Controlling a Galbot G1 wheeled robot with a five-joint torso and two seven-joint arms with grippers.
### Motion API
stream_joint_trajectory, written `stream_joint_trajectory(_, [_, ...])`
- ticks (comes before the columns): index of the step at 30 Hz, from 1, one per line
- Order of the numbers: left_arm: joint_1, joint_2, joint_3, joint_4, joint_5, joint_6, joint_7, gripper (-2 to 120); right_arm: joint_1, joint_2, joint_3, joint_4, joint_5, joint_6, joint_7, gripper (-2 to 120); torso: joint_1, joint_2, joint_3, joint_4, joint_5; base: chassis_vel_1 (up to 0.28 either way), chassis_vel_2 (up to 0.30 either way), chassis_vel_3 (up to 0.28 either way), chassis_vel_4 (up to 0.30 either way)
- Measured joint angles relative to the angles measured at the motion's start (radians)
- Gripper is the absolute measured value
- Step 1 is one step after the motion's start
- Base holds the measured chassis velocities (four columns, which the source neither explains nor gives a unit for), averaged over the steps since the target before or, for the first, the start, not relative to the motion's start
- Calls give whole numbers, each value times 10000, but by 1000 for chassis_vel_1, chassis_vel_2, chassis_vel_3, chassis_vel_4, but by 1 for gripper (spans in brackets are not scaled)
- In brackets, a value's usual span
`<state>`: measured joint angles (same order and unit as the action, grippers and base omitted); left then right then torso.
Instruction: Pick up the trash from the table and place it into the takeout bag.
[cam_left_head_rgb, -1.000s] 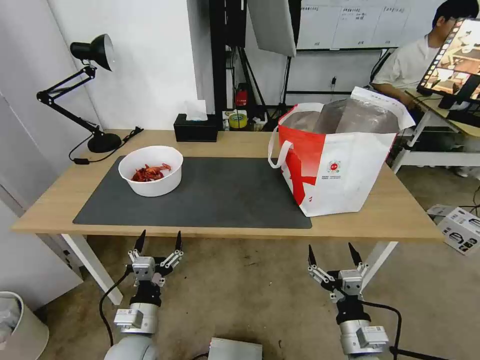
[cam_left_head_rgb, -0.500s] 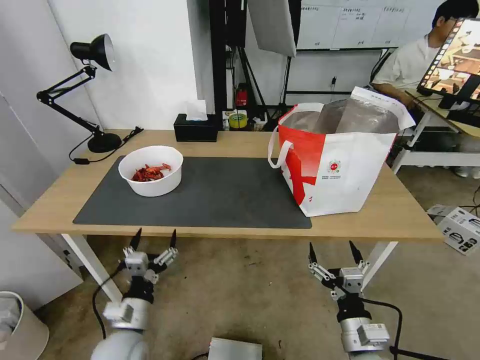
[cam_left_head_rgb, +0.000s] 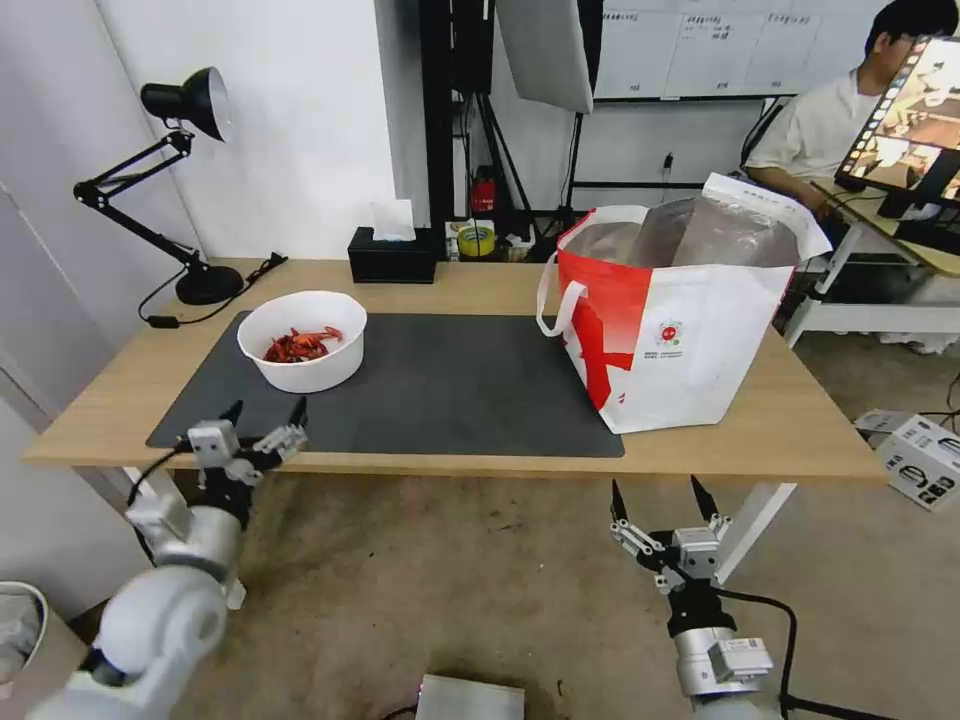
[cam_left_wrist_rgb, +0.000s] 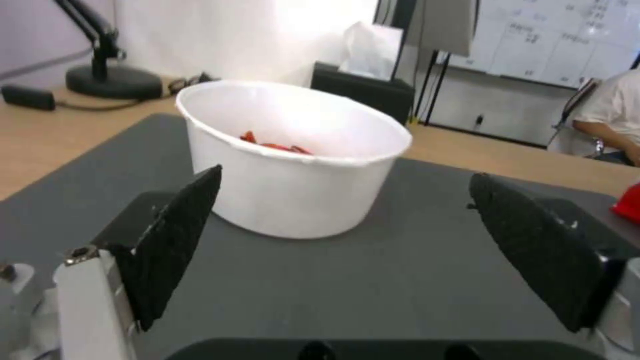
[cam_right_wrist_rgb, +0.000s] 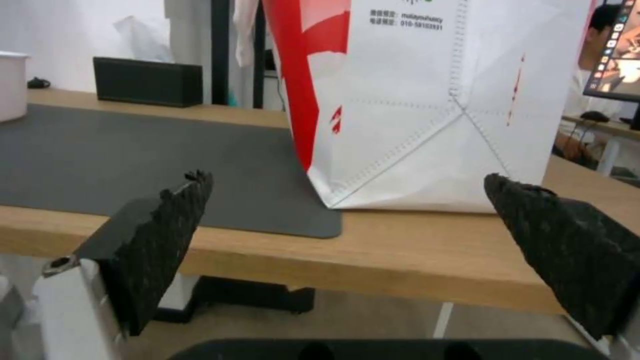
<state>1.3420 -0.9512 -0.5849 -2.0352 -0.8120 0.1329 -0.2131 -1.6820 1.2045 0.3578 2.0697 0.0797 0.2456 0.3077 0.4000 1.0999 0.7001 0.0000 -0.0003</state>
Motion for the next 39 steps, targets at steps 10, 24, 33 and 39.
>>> stream_joint_trajectory(10, [-2918, 2201, 605, 896, -4280, 2222, -1934, 100, 310, -74, -198, -127, 87, -71, -18, 100, 1, 0, 0, 0, 1, 0, 0, 0, 0])
stream_joint_trajectory(24, [-6459, 2813, 2845, 3649, -7478, 4226, -3875, 100, 559, -140, -302, -234, 187, -112, -33, 99, 1, -1, 1, -1, 2, 0, 0, 0, 0])
stream_joint_trajectory(33, [-7919, 2639, 4195, 4924, -7193, 4252, -3908, 100, 575, -136, -250, -230, 230, -118, -32, 99, 1, -1, 0, 0, 1, 0, 0, 0, 0])
stream_joint_trajectory(39, [-8567, 2472, 4759, 5418, -7129, 4382, -4218, 100, 630, -142, -238, -231, 259, -128, -22, 99, 1, 0, 0, 0, 3, 0, 0, 0, 0])
